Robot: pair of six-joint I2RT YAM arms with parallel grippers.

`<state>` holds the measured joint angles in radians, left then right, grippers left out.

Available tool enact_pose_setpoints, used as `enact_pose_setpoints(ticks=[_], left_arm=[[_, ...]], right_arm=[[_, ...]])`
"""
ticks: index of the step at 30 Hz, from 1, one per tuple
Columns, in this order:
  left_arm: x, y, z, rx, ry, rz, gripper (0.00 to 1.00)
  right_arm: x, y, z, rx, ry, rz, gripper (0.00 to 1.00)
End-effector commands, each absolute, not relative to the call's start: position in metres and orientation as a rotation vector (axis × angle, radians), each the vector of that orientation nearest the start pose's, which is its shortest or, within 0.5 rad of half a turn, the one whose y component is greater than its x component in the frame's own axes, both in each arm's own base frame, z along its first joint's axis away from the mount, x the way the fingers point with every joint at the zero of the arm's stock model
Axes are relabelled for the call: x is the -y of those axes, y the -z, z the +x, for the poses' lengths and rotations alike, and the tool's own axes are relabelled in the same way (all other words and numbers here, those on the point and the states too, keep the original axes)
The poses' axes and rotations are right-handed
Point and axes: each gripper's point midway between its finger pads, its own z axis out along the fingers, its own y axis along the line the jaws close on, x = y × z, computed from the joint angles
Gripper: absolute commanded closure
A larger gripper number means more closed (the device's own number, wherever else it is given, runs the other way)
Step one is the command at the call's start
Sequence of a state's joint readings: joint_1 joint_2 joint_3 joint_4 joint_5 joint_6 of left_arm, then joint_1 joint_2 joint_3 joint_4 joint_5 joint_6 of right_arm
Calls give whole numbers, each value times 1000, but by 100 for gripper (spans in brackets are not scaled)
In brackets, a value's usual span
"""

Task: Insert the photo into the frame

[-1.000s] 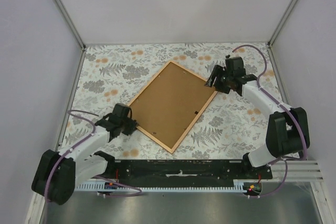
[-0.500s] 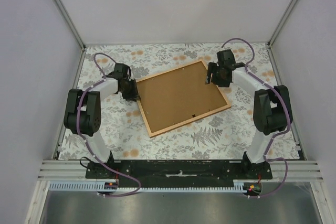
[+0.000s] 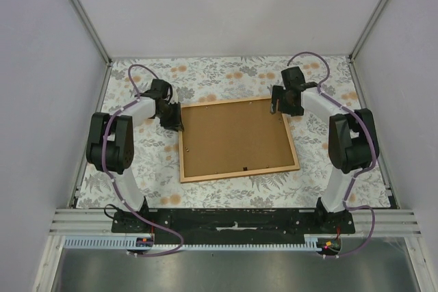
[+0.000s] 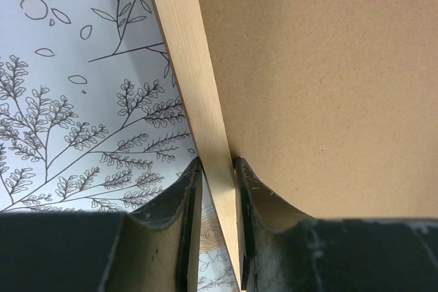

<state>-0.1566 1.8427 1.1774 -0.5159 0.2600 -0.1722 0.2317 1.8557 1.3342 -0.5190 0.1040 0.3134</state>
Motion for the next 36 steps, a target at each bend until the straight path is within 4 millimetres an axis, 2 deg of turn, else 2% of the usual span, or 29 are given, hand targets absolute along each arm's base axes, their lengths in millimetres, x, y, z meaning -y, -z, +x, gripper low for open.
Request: enact_pose_setpoints(ticks=[1,5,7,12,13,17,20,25,26,27,30,32,34,36], left_arm=[[113,-40,381,-2716,419,102,90],[111,-29,379,-2750,381,101,91],[110,-27,378,-2758,373,92,91],[110,-28,379,-2756,366,75,92],[110,-28,380,-2755,367,71,93],[109,-28,381,-2756,359,50,93],[109,-29,381,-2753,356,32,95],[112,-35,385,-2731,381,16,94],[113,-37,386,-2725,388,7,92],[115,-41,387,-2716,398,-3,86],[119,-58,387,-2679,436,-75,55],[122,-67,381,-2652,455,-117,41],[128,-77,373,-2621,484,-94,37],[128,-79,359,-2633,462,-53,36]], right_arm=[[-85,-42,412,-2651,4,140,20],[-92,-31,409,-2690,-32,150,28],[-88,-26,406,-2701,-16,167,39],[-86,-25,401,-2711,-9,182,47],[-86,-25,400,-2715,-6,184,51],[-83,-25,397,-2724,-8,215,80],[-81,-27,396,-2722,-14,232,96],[-82,-29,398,-2719,-38,234,100],[-82,-28,397,-2722,-39,236,100],[-82,-28,397,-2722,-39,242,100],[-82,-27,396,-2723,-39,255,100],[-83,-28,397,-2720,-48,262,100],[-85,-28,398,-2720,-59,260,100],[-86,-29,400,-2720,-70,256,100]])
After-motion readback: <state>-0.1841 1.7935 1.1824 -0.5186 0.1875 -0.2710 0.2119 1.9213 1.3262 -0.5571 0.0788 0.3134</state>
